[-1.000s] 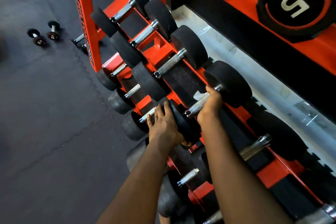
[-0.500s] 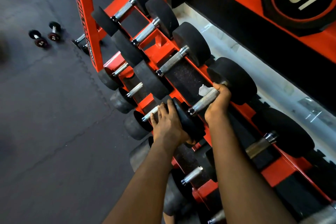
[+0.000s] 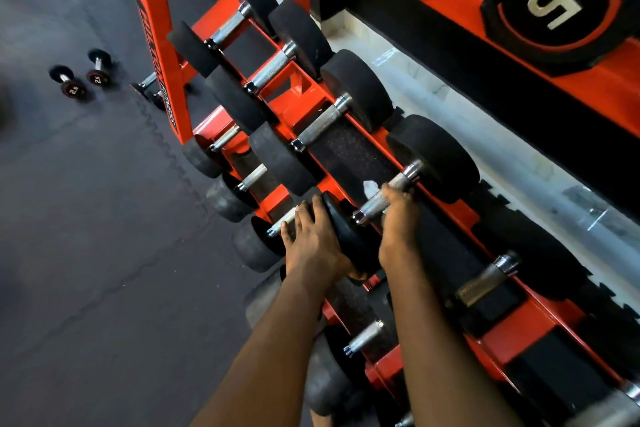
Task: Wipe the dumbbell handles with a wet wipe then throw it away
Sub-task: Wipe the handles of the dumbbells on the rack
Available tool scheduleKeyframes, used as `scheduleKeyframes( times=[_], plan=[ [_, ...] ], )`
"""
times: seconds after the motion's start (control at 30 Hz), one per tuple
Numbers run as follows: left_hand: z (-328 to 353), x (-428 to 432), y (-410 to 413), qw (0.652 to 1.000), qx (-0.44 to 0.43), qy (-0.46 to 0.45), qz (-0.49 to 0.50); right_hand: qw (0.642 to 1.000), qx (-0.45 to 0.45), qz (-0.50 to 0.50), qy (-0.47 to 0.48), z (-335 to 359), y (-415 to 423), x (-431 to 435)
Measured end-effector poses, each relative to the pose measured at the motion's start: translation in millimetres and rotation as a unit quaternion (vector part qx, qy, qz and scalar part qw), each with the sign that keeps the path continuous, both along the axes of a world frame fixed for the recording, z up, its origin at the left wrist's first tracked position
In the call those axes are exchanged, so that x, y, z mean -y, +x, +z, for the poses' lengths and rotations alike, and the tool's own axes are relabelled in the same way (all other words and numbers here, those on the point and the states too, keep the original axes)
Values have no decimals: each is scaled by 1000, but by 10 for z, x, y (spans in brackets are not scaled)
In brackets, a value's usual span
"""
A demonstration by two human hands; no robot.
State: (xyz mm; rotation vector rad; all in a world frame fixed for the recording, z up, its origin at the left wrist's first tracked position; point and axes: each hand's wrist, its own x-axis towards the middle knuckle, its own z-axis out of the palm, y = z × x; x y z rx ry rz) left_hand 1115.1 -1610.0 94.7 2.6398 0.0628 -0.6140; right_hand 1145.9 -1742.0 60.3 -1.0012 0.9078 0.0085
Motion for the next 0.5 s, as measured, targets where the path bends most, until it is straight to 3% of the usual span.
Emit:
scheduleKeyframes(
  times=[0.13,0.27,0.5],
  plan=[
    [-17,-13,-13,1000,1,0,-5,991,-75,113,-11,16,-191,-11],
    [-27,-25,8,1000,-2,2,-6,997,-56,-34,-46,-42,-107,139],
    [-85,-46,4,1000,-1,7,0,986,-47,67,-147,-219,-263,30]
  ],
)
